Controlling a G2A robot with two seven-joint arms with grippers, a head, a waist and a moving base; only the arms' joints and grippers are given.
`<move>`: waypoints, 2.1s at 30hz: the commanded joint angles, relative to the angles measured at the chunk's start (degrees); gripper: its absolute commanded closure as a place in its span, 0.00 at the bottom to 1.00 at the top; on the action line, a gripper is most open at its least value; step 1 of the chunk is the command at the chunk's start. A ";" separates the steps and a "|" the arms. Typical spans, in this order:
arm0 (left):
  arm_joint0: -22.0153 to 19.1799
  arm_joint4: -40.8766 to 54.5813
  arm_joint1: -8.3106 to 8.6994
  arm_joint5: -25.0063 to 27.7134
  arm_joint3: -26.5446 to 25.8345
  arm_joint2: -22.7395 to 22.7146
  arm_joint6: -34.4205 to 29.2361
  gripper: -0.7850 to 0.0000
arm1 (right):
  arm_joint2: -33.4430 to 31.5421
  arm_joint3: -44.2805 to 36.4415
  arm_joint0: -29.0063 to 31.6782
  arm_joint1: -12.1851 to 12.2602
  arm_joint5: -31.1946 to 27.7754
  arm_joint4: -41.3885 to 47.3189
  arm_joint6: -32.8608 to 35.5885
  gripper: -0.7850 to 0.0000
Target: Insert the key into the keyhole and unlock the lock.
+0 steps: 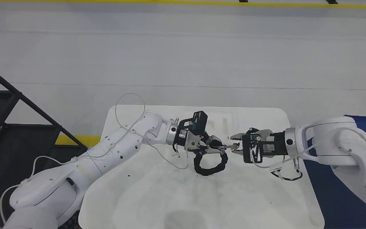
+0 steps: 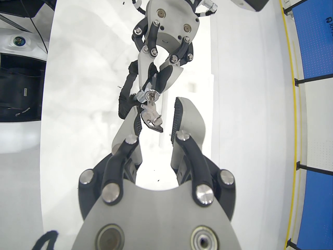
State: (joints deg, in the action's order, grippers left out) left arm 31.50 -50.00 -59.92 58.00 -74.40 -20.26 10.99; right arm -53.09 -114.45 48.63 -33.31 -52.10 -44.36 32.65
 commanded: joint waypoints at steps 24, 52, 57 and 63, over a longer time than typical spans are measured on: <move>1.34 -6.29 0.14 -0.12 -1.54 -3.93 3.51 1.00 | -1.34 5.06 2.88 -0.56 14.49 26.03 7.66 1.00; 7.17 -7.37 0.38 0.00 -1.40 -6.85 -18.65 1.00 | -9.94 4.74 10.73 0.77 17.45 40.70 15.30 0.00; 8.43 -5.64 0.13 0.00 -1.09 -4.94 -22.54 1.00 | -11.75 4.91 12.79 0.94 15.70 39.50 13.43 0.00; 9.83 -3.87 -0.76 0.00 -1.04 -0.74 -23.25 1.00 | -13.22 5.38 14.56 0.80 12.81 36.32 9.94 0.00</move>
State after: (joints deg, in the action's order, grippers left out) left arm 41.13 -54.26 -60.51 58.00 -75.45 -21.67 -12.60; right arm -66.23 -109.15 63.04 -32.47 -38.85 -7.57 43.07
